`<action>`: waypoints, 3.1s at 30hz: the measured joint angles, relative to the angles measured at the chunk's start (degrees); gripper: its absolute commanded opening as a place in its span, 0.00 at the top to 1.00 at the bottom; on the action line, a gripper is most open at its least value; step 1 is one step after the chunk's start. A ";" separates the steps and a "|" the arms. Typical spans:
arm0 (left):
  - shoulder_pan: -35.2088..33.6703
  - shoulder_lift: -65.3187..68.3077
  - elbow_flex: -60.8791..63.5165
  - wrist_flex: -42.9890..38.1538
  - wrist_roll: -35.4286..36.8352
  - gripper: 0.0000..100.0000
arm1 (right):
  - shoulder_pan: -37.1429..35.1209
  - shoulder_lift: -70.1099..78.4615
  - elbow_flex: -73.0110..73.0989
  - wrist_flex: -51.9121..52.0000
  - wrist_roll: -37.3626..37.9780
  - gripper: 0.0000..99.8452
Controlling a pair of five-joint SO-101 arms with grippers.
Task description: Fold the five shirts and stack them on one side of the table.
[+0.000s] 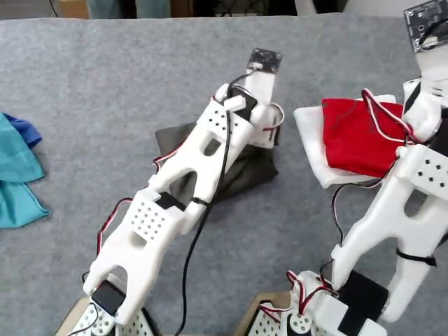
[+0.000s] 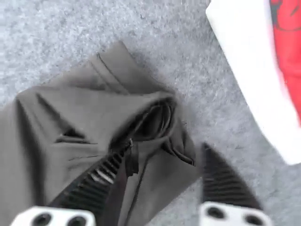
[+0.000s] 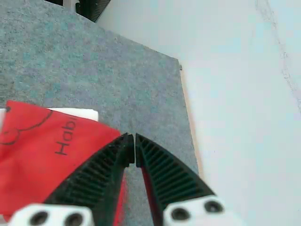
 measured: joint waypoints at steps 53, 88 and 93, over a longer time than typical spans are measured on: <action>-49.14 -44.57 97.32 -45.01 -6.77 0.97 | -51.78 79.12 -63.30 44.40 -24.88 0.99; -49.14 -44.66 98.11 -45.54 -6.77 0.97 | -43.96 27.25 -6.33 29.71 -17.67 0.99; -49.14 -44.66 98.11 -45.54 -6.77 0.97 | -46.24 42.64 -19.52 27.08 -21.45 0.99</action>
